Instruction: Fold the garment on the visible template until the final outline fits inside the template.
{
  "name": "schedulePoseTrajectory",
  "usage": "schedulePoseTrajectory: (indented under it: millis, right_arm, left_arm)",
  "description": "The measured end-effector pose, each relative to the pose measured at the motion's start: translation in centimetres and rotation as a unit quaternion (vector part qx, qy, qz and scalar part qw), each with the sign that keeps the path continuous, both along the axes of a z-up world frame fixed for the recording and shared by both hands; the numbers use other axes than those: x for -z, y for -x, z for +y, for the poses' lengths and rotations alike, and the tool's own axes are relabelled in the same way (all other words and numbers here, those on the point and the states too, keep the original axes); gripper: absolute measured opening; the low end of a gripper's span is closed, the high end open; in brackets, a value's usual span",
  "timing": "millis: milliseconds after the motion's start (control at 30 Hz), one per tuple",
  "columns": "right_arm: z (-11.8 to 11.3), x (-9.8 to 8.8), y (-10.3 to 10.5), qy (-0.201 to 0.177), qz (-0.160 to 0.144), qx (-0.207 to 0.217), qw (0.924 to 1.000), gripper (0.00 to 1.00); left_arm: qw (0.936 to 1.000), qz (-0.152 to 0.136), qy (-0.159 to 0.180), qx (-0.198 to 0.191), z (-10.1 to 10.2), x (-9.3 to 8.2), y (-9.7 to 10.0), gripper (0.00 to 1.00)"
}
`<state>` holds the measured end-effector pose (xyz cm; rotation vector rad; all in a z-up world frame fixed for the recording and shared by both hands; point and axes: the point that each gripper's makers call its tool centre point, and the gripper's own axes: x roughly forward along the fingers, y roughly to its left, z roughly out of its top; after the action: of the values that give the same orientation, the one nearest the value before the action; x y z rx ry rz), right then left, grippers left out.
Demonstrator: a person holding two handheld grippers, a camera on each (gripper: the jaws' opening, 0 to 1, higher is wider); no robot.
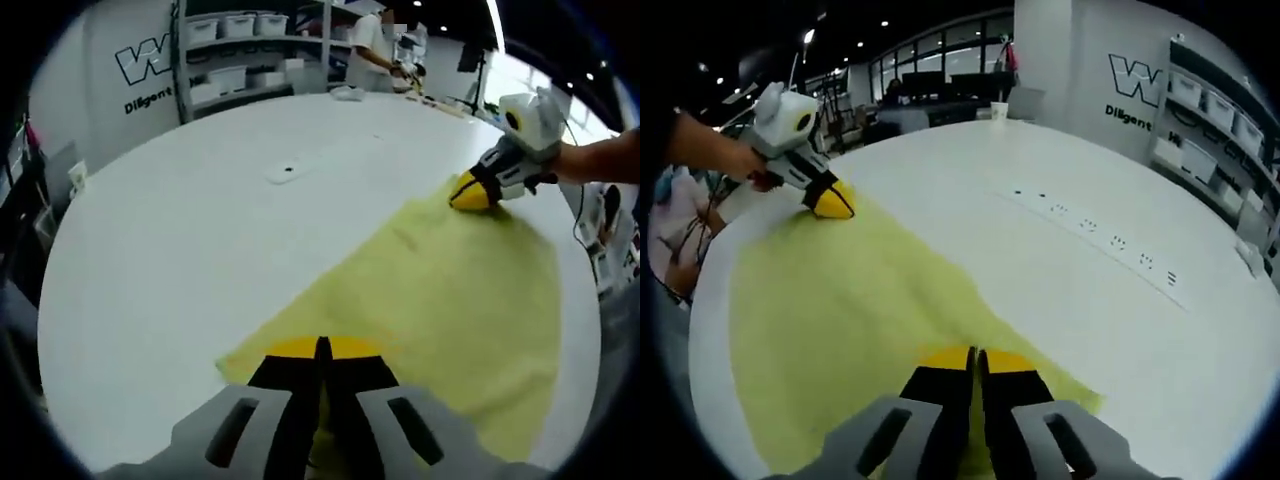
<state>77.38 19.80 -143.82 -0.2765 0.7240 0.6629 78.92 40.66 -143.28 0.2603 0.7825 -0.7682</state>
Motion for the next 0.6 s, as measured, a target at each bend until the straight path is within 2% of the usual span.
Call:
schedulePoseTrajectory:
  millis: [100, 200, 300, 333, 400, 433, 467, 533, 600]
  right_arm:
    - [-0.1, -0.5, 0.0, -0.001, -0.008, 0.002, 1.0, 0.0]
    - [-0.1, -1.5, -0.2, -0.007, -0.027, 0.001, 0.9996, 0.0]
    - [0.0, -1.9, -0.3, -0.008, -0.041, -0.001, 0.9991, 0.0]
    - [0.0, -1.8, -0.3, -0.006, -0.04, -0.001, 0.9992, 0.0]
    - [0.0, -1.3, -0.4, 0.001, -0.034, 0.0, 0.9994, 0.0]
    - [-0.1, -1.0, -0.2, 0.009, -0.028, 0.001, 0.9996, 0.0]
    - [0.0, -1.0, -0.3, 0.01, -0.028, 0.001, 0.9996, 0.0]
    - [0.1, -0.7, -0.3, 0.016, -0.026, 0.0, 0.9995, 0.0]
    - [0.2, -0.5, -0.4, 0.018, -0.02, 0.002, 0.9996, 0.0]
  left_arm:
    - [0.9998, -0.011, -0.011, -0.011, 0.5, -0.3, -0.4, 0.0]
    - [0.9984, -0.014, 0.029, -0.047, 0.5, -1.7, -1.2, 0.0]
    - [0.9985, -0.018, 0.027, -0.044, 0.5, -1.8, -1.5, 0.0]
    - [0.9989, -0.013, 0.029, -0.033, 0.1, -1.5, -1.3, 0.0]
    - [0.9995, -0.024, 0.021, 0.002, -0.8, -1.0, -0.9, 0.0]
    - [0.9997, -0.021, 0.016, 0.001, -0.9, -0.7, -0.8, 0.0]
    - [0.9997, -0.019, 0.018, 0.003, -1.3, -0.5, -0.6, 0.02]
    - [0.9994, -0.02, 0.026, 0.011, -2.0, -0.5, -0.4, 0.15]
    - [0.9994, -0.024, 0.021, 0.013, -2.3, -0.4, -0.6, 0.15]
